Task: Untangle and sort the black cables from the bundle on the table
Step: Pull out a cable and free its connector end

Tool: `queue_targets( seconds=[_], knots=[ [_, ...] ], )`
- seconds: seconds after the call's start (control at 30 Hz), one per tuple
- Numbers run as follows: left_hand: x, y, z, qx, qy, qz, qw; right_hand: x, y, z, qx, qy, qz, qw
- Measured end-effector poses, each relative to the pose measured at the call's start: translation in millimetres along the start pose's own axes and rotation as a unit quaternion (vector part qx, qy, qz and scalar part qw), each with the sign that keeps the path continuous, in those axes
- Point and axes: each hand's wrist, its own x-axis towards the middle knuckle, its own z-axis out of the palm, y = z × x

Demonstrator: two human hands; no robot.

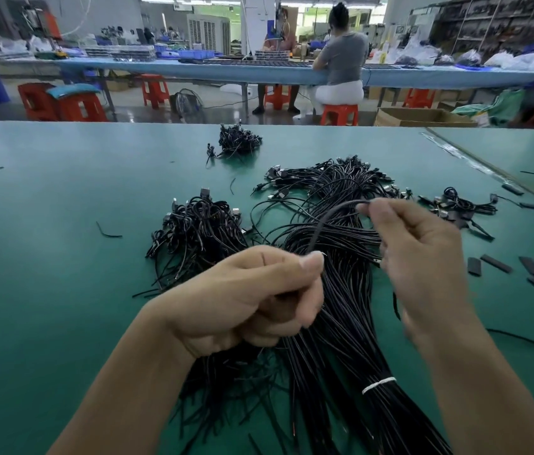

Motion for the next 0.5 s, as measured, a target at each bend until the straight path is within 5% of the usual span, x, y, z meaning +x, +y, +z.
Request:
queue_targets(
  seconds=[0.1, 0.27, 0.4, 0.5],
  knots=[
    [6.9, 1.6, 3.1, -0.109, 0.083, 0.087, 0.987, -4.5, 8.1, 5.8, -0.146, -0.127, -0.007, 0.981],
    [15.4, -4.6, -5.8, -0.175, 0.25, 0.152, 0.94, -17.0, 10.1, 17.9, -0.247, -0.401, 0.023, 0.882],
    [22.9, -15.8, -8.5, -0.148, 0.328, 0.179, 0.916, -21.3, -0.9, 16.9, -0.257, -0.41, -0.012, 0.875],
    [25.2, -22.5, -8.4, 0.017, 0.379, 0.171, 0.909, -20.2, -9.9, 14.4, -0.24, -0.369, -0.063, 0.895]
  ],
)
